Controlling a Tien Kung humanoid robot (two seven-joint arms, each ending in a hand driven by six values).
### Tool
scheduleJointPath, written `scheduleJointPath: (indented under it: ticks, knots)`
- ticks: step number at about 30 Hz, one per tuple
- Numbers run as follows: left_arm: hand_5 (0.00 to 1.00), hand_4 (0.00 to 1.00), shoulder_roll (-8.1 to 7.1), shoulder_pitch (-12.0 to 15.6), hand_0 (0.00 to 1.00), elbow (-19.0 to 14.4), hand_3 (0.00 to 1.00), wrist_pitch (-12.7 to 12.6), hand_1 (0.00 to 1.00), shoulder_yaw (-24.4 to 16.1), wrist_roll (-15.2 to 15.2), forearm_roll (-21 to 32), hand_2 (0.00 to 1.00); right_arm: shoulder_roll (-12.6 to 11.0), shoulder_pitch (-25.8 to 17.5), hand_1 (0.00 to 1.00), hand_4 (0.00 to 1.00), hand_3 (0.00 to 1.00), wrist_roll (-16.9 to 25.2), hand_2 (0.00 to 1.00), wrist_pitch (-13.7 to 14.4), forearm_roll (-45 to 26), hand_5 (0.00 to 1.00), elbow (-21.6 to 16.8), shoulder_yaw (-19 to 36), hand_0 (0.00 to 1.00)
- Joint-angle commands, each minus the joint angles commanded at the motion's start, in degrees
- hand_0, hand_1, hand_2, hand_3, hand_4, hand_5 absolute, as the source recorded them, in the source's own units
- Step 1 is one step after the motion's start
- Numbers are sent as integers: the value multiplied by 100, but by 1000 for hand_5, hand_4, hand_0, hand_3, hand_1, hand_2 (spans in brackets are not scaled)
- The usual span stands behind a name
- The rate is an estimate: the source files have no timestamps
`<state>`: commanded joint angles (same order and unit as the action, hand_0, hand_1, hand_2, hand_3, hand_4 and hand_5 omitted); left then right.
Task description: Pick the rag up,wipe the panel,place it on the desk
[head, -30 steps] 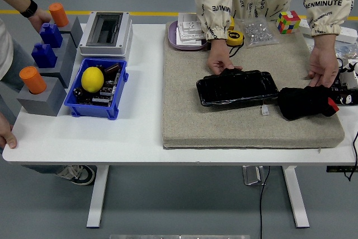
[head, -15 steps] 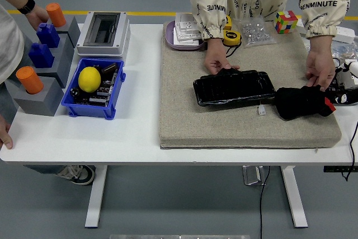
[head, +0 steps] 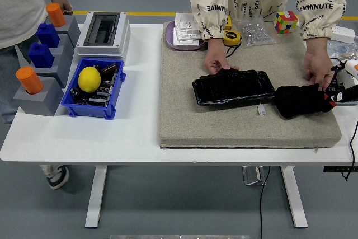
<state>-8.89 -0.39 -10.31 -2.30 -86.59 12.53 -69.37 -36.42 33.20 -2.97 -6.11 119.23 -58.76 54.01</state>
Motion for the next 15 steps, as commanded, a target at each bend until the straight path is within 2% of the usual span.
scheduleJointPath:
  ticks: [15]
  knots:
    - [477, 599, -8, 21, 651, 0, 567, 3, 697, 15, 2, -14, 746, 8, -19, 736, 998, 831, -7, 824, -13, 3, 452, 32, -17, 781]
